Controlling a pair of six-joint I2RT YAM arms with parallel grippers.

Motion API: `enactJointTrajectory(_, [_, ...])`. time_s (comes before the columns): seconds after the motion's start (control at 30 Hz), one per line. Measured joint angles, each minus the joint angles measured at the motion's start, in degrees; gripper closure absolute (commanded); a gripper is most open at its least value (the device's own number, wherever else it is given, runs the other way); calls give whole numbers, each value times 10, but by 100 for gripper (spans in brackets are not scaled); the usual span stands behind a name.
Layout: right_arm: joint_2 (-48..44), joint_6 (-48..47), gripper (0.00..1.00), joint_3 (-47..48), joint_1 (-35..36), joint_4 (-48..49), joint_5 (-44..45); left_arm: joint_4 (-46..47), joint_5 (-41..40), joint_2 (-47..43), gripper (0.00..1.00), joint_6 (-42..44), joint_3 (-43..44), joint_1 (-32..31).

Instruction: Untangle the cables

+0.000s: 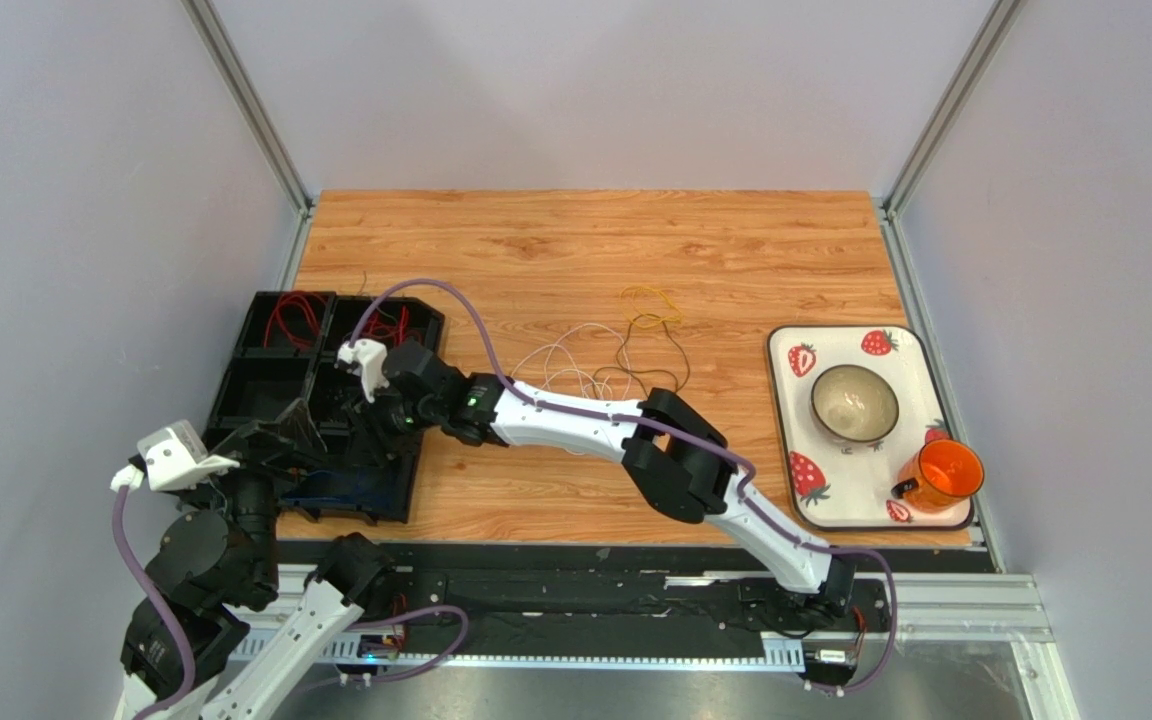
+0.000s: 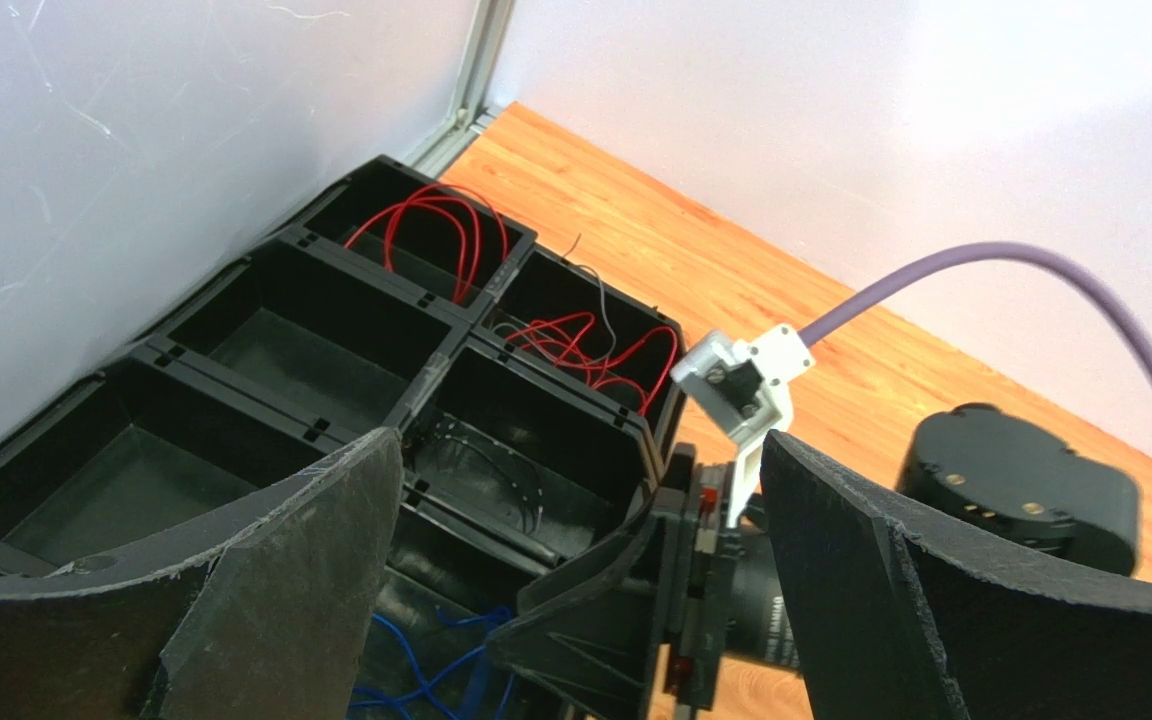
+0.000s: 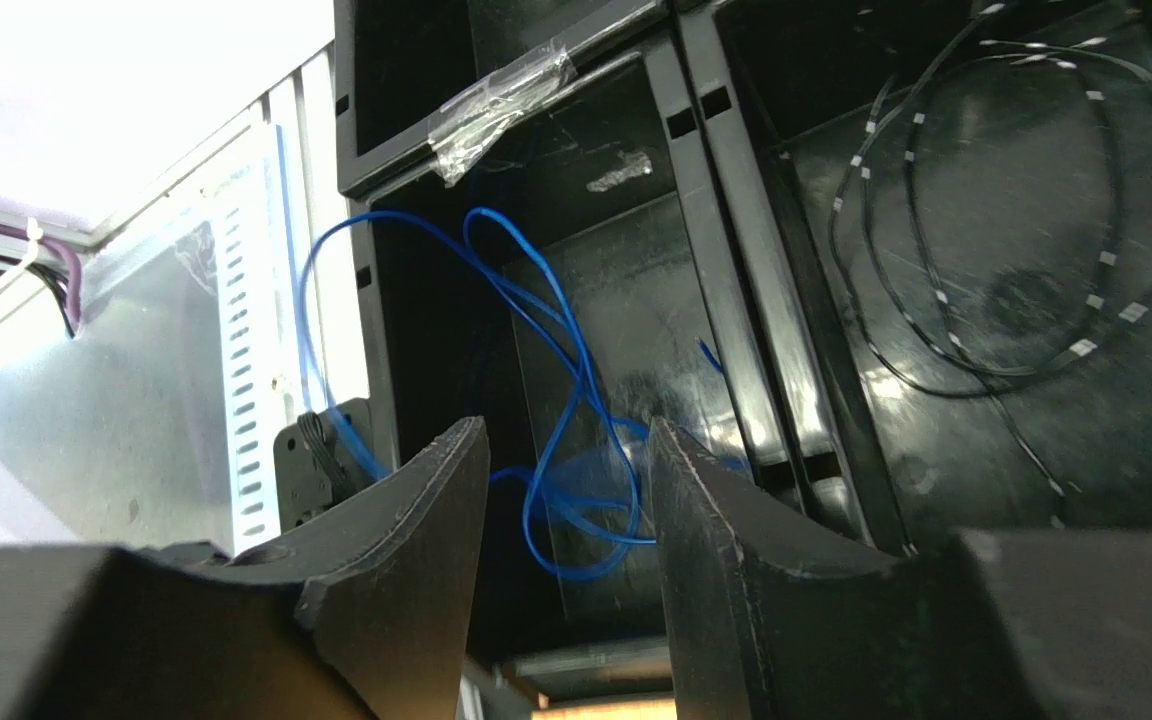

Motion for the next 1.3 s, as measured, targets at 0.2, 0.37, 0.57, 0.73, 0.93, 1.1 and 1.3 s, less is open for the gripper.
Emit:
enactJointTrajectory(0.2, [-62,-20,53,-30,0,-35,43,0,18,0,2,5,0,0])
enactJointTrajectory(0.37, [-141,-41,54,-62,-1,-69,118,0,61,0,2,11,0,0])
enactJointTrajectory(0.57, [-281,-57,53,-199,-2,-87,259,-21,126,0,5,-29,2,0])
enactJointTrajectory(0.73, [-386,-22,36,-330,-33,-112,346,-30,210,39,8,-19,30,0])
enactJointTrajectory(0.93, [-467,32,21,-462,-135,-142,425,-12,334,386,19,-15,156,1])
enactJointTrajectory(1.1, [-525,59,21,-545,-172,-168,490,1,413,599,22,-15,167,0])
enactJointTrajectory(1.3, [-580,140,23,-622,-261,-185,522,63,474,675,22,-15,160,-30])
